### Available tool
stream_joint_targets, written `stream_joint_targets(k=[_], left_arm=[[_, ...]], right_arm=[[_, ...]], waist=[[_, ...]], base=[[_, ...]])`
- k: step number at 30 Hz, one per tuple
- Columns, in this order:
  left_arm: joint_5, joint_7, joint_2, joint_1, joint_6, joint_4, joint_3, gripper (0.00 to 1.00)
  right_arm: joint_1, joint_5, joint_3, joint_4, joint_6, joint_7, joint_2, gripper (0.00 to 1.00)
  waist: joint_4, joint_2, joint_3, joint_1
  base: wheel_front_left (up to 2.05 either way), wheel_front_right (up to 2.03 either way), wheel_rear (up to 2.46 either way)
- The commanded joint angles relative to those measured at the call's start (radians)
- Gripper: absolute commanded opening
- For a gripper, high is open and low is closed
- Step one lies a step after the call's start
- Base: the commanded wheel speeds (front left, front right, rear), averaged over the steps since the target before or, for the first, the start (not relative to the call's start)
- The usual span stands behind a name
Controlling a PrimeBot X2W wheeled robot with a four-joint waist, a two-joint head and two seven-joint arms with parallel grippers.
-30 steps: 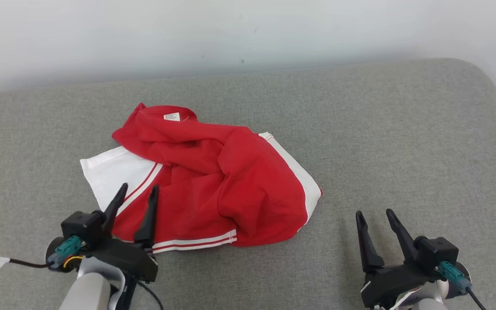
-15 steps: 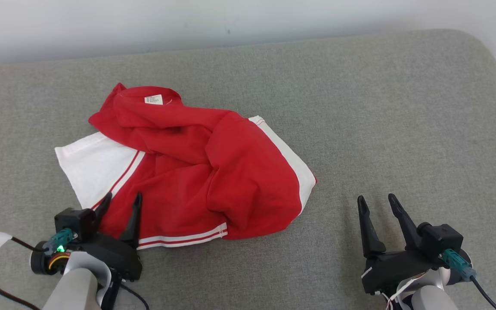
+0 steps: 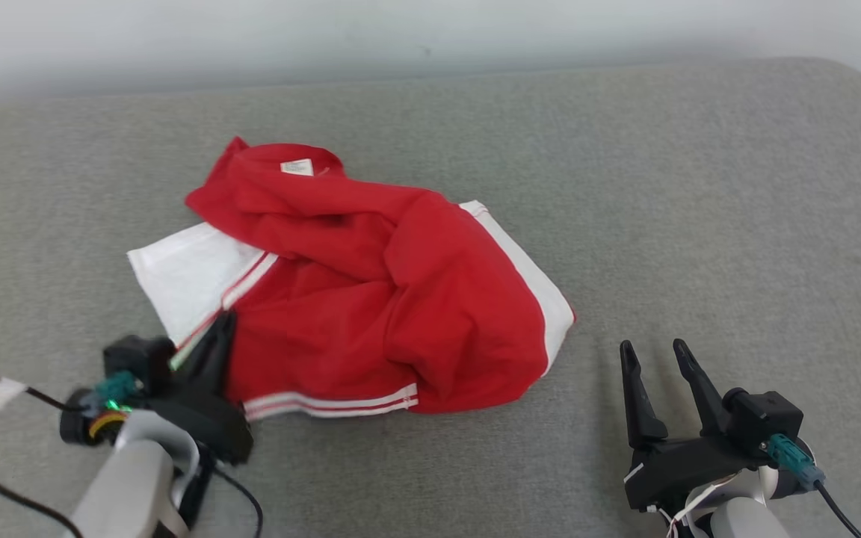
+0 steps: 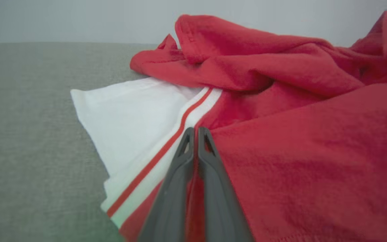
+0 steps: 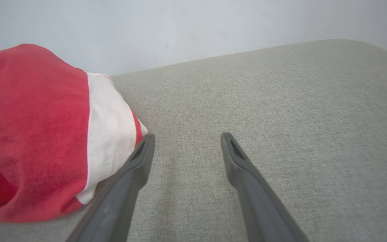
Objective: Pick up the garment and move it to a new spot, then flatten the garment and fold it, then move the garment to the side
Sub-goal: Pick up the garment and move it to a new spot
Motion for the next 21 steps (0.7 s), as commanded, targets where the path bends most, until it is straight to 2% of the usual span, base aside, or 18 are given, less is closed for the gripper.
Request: stream_joint_targets(k=[1,7,10,21], left_arm=[[-0.007,-0.001,0.018,0.001,0.001,-0.041,0.014,0.00],[-0.029,-0.001,0.081,-0.048,0.001,-0.246,0.133,0.00],[-0.016,-0.001,0.157,-0.087,0.001,-0.341,0.169,0.00],[0.031,-0.001,0.323,-0.201,0.001,-0.353,0.204,0.00]], right_arm=[[0.009,0.000,-0.004,0.000,-0.001,-0.001,0.003,1.00],[0.032,0.010,-0.016,0.008,-0.001,-0.001,0.011,1.00],[0.045,0.016,-0.016,0.012,-0.001,-0.001,0.020,1.00],[0.064,0.019,-0.024,0.011,-0.001,-0.001,0.032,1.00]], waist=[[0.032,0.0000,-0.026,-0.0001],[0.081,0.0000,-0.072,-0.0001],[0.104,0.0000,-0.095,-0.0001],[0.126,0.0000,-0.108,-0.0001]], base=[[0.00,0.00,0.00],[0.00,0.00,0.00],[0.00,0.00,0.00],[0.00,0.00,0.00]])
